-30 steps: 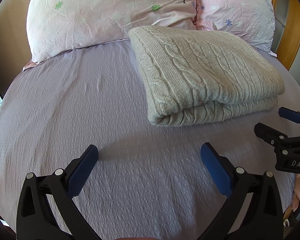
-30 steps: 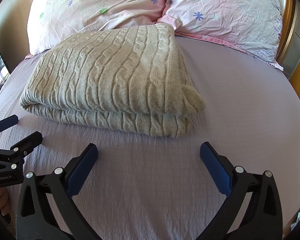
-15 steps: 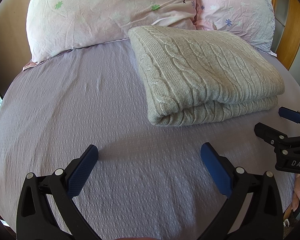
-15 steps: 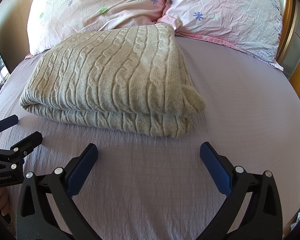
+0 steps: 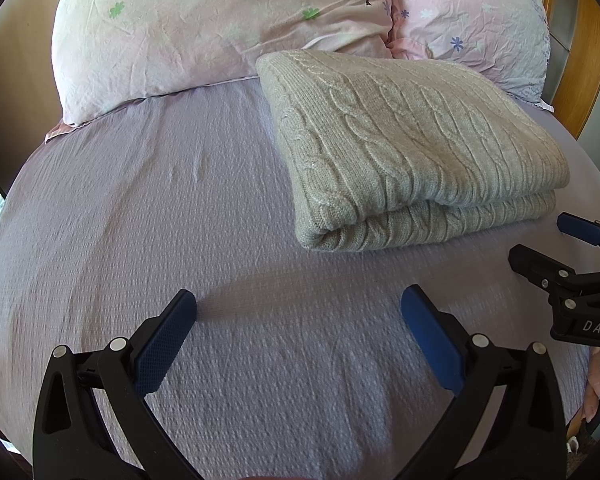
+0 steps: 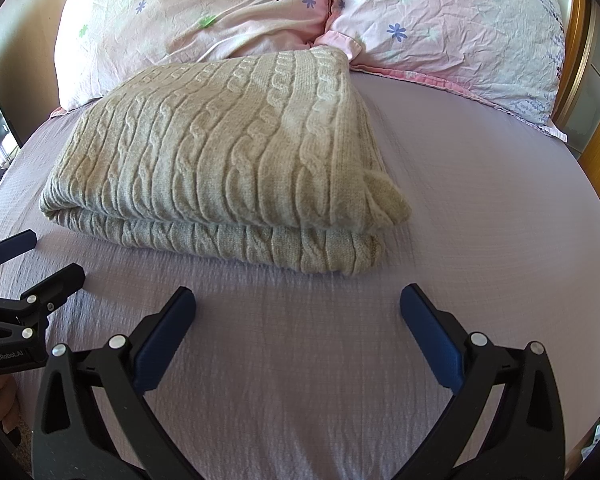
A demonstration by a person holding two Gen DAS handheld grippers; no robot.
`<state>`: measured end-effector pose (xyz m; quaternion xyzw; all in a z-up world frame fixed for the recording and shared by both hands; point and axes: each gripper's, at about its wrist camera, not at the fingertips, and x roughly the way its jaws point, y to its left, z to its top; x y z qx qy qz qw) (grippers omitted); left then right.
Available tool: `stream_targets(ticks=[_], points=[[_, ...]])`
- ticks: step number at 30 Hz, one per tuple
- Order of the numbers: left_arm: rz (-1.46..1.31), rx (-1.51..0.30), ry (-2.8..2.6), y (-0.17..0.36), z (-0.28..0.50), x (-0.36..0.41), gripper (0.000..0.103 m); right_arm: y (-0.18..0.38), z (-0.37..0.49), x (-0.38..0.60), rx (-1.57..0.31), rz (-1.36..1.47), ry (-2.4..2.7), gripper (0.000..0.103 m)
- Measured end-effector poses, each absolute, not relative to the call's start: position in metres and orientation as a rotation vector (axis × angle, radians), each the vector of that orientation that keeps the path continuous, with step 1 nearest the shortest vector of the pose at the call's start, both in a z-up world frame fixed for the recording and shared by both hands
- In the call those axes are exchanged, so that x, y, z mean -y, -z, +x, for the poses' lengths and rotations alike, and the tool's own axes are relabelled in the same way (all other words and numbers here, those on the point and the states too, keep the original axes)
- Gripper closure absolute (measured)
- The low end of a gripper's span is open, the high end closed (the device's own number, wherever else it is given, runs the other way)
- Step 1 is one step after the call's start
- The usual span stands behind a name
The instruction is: Fold small clothes
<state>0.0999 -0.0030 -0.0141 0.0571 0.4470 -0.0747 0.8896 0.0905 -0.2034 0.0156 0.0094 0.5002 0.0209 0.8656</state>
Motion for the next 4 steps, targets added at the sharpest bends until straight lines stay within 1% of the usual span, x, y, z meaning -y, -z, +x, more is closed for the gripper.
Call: stream_targets(ticks=[4], points=[[0.119,-0.928,0.155,0.0140,0.0999,0.0030,0.001,-0.0156,0.0905,0.2034,-1.048,0.020,-0.044,0.002]])
